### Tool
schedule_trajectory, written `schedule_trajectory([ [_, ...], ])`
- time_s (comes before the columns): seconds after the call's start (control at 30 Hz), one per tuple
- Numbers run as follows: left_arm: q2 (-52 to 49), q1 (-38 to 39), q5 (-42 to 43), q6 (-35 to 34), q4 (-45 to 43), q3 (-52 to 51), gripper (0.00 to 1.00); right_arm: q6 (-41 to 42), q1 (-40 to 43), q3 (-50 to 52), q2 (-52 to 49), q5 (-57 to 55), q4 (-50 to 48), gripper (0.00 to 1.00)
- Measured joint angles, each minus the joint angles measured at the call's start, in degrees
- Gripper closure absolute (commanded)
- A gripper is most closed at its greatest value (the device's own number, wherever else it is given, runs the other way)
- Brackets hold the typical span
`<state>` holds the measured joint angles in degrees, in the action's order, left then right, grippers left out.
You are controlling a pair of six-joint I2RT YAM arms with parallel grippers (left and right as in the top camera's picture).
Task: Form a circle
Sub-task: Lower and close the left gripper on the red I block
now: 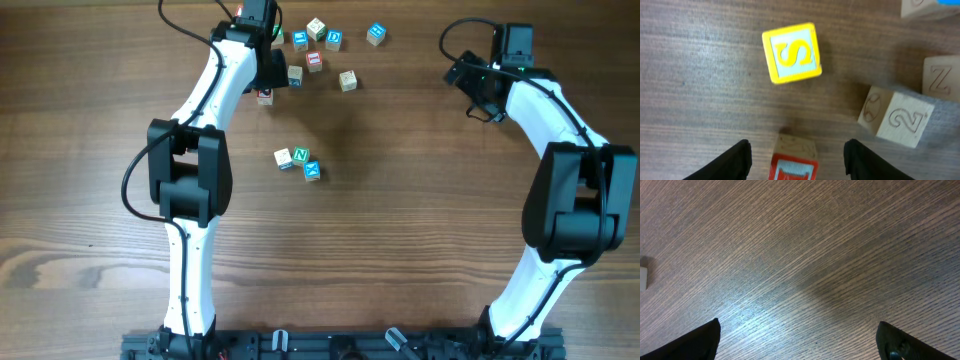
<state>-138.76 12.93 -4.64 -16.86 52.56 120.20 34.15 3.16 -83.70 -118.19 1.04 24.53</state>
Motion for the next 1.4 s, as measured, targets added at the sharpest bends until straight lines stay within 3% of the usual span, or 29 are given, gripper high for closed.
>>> schedule_trajectory([
  [0.07,0.0,0.0,0.0,0.0,1.4,0.0,0.44,0.0,0.0,0.0,0.0,0.0,0.0,0.0],
  [0.13,0.0,0.0,0.0,0.1,2.6,-0.1,0.56,0.0,0.0,0.0,0.0,0.0,0.0,0.0],
  [0.23,0.0,0.0,0.0,0.0,2.6,-0.3,0.58,0.0,0.0,0.0,0.0,0.0,0.0,0.0],
  [0.3,0.0,0.0,0.0,0.1,3.0,-0.5,0.66,0.0,0.0,0.0,0.0,0.0,0.0,0.0],
  [0.63,0.0,0.0,0.0,0.1,4.1,-0.7,0.62,0.0,0.0,0.0,0.0,0.0,0.0,0.0],
  [0.97,0.0,0.0,0.0,0.1,4.2,-0.7,0.67,0.0,0.0,0.0,0.0,0.0,0.0,0.0],
  [1.1,0.0,0.0,0.0,0.2,4.2,-0.7,0.57,0.0,0.0,0.0,0.0,0.0,0.0,0.0],
  [1.4,0.0,0.0,0.0,0.1,4.5,-0.7,0.7,0.0,0.0,0.0,0.0,0.0,0.0,0.0],
])
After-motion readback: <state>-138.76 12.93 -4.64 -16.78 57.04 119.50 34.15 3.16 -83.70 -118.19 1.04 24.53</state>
